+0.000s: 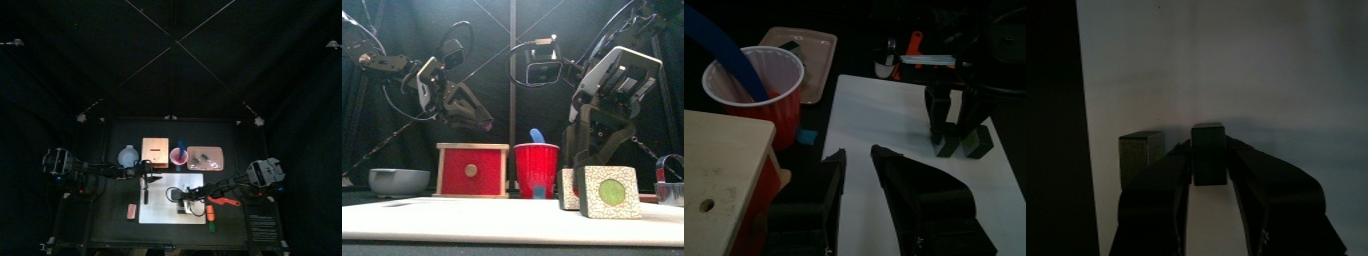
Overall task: Place sushi on board then cut the sushi with the knife then place the pieces on the plate
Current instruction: Place the 4 sushi pieces on the plate
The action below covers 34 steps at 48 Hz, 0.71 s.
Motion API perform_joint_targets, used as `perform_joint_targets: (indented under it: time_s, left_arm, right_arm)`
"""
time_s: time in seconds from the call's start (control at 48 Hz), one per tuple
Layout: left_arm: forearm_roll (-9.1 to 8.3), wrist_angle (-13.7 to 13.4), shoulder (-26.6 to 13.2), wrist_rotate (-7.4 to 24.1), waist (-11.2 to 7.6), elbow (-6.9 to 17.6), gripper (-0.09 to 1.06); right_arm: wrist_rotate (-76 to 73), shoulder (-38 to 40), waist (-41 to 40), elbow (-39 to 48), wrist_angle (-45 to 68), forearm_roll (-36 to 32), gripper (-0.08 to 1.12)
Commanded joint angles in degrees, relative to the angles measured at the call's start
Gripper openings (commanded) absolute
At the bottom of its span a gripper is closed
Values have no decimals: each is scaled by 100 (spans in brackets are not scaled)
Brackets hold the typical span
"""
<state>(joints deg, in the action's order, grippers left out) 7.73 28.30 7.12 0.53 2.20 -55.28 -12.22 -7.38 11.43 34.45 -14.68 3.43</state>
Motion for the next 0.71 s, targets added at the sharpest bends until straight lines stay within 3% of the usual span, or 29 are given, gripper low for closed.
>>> perform_joint_targets:
  time_s: [0.021, 0.312, 0.5, 0.708]
  left_arm:
    - [0, 18, 26, 0, 18, 53, 70]
    - [0, 18, 26, 0, 9, 53, 70]
    - [-9, 18, 18, 9, 18, 53, 70]
    - [-9, 18, 26, 9, 18, 53, 70]
  right_arm:
    - [0, 237, -35, 18, 26, 35, 58]
    - [-9, 1582, -958, 905, -246, 79, 58]
    - [0, 2610, -2241, 1494, -677, -18, 58]
    - [9, 2997, -3437, 1670, -1204, -483, 58]
